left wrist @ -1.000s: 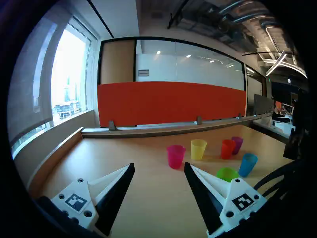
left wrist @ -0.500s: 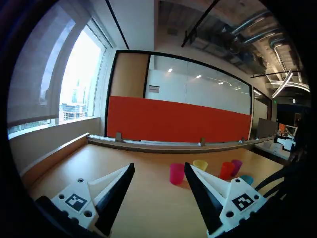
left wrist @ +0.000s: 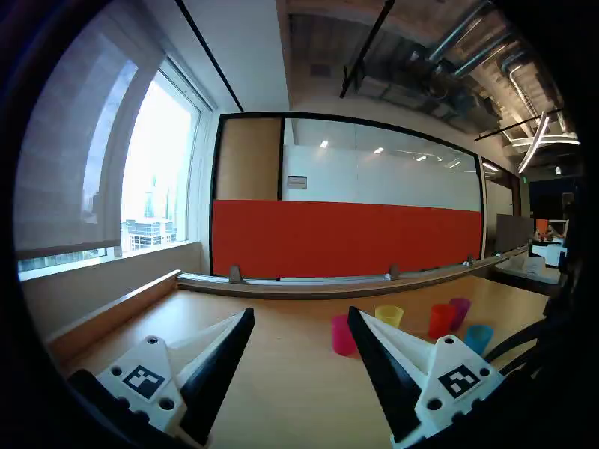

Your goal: Pour water

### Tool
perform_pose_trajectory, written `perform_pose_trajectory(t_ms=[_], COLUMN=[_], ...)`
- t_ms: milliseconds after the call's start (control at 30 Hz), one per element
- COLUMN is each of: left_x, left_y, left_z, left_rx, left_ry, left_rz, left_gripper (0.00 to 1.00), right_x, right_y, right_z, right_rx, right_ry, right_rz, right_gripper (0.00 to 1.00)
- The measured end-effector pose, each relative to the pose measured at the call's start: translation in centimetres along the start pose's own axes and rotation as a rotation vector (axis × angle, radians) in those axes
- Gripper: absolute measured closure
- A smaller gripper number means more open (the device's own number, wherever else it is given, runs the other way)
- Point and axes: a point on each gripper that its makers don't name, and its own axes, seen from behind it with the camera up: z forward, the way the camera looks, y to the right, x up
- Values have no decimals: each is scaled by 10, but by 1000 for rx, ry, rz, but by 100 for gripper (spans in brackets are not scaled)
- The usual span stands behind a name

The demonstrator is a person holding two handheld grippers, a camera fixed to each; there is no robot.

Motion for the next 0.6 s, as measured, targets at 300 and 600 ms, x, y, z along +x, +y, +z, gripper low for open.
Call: perform_pose_trajectory(t_ms=[300,600], left_x=[-31,-54], left_y=[2,-3], left_z=[3,11], left_rx=[31,80], left_ry=[-32,-27], left_rz=[-9,-13], left_gripper=[7,8], right_x=[-5,-11], right_y=[2,-1], right_z=[-2,-1], right_rx=[-38,-54], right_ry=[-3,-12], right_rz=[12,28], right_gripper=[0,0])
